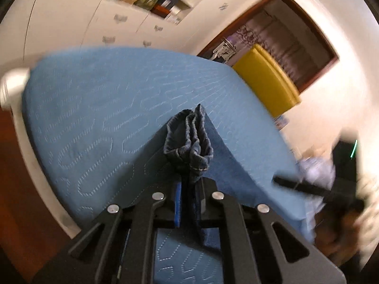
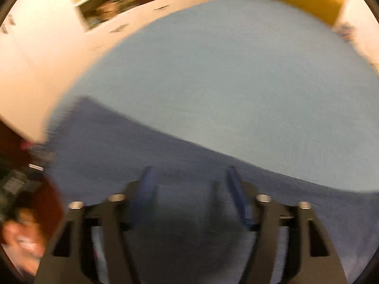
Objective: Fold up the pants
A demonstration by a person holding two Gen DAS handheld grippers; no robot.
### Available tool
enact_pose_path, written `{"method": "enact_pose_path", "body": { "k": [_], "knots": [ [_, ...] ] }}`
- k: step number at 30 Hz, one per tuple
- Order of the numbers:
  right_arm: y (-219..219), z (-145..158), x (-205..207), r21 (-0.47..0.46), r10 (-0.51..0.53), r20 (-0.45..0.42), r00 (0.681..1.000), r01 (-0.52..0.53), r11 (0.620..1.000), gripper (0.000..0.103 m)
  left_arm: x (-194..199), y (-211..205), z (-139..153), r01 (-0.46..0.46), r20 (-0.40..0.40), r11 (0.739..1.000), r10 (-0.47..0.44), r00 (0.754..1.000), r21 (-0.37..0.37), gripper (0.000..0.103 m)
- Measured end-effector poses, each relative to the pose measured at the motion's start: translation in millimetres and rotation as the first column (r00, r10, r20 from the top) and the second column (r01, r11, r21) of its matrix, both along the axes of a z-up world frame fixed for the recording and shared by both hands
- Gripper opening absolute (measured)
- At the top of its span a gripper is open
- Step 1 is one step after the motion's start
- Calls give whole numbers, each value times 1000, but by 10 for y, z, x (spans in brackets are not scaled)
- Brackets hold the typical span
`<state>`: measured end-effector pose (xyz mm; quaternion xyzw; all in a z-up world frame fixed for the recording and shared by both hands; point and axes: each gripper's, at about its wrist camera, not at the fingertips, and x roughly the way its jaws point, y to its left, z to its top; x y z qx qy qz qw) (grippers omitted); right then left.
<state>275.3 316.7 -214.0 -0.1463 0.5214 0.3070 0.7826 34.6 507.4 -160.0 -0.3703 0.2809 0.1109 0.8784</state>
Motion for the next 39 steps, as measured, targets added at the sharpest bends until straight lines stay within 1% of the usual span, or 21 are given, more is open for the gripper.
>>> {"method": "enact_pose_path", "body": {
  "k": [1,3,5,6,10,12,13,15,18,19,21,22,23,25,26,27,29,30,33,36,39],
  "knots": [
    [158,67,-19,7,35,-18,999,-35,999,81,16,-80,51,6,-10,998,-5,1000,55,8],
    [501,134,-8,103,133,-194,972,-115,988,83,40,-257,165,18,-27,988,-14,1000,155,8],
    [692,154,48,134,129,-288,949,-93,987,84,68,-467,275,36,-39,965,-27,999,259,8],
    [756,178,61,133,124,-291,949,-88,987,84,80,-559,313,43,-44,952,-31,999,303,8],
    [888,169,140,181,135,-408,903,-65,981,87,175,-985,437,85,-99,864,-41,994,497,8],
    [884,176,147,171,137,-407,903,-72,983,87,275,-1230,455,126,-156,796,-40,987,592,8],
    [864,171,156,172,139,-415,899,-72,982,87,326,-1412,461,154,-177,744,-49,983,651,8],
    [779,187,204,183,129,-429,894,-54,982,87,379,-1694,478,194,-195,676,-76,978,711,8],
    [522,211,262,210,112,-455,884,-17,978,87,475,-2233,473,258,-232,509,-116,966,821,8],
    [385,212,288,214,102,-462,881,-1,977,87,484,-2456,432,285,-254,439,-131,958,852,8],
    [135,220,338,231,92,-470,878,21,973,88,462,-2766,337,318,-277,365,-162,947,875,8],
    [-57,200,363,245,87,-475,876,37,969,88,423,-2970,248,342,-296,304,-189,936,889,9],
    [-263,172,387,262,76,-476,876,59,963,88,392,-3108,184,362,-309,271,-217,926,892,12],
    [-676,58,448,282,34,-492,870,123,951,82,340,-3322,16,403,-338,234,-274,901,885,23],
    [-914,-63,479,299,18,-512,859,158,941,77,321,-3389,-64,410,-351,205,-272,896,889,42],
    [-1060,-167,497,310,18,-536,844,177,934,66,309,-3419,-107,405,-351,182,-269,897,896,60],
    [-1321,-449,522,293,-8,-582,813,219,931,51,251,-3439,-173,389,-345,138,-263,901,911,67],
    [-1406,-537,524,282,-19,-592,806,228,932,42,243,-3424,-195,390,-349,127,-256,901,912,69],
    [-1560,-614,538,321,1,-601,800,241,916,39,190,-3374,-303,413,-386,73,-243,890,908,69],
    [-1584,-600,536,321,9,-594,804,226,920,39,198,-3325,-411,418,-417,-42,-214,883,908,69],
    [-1590,-563,568,321,11,-599,800,228,919,40,175,-3361,-456,432,-447,-114,-216,868,895,66]
  ]
}}
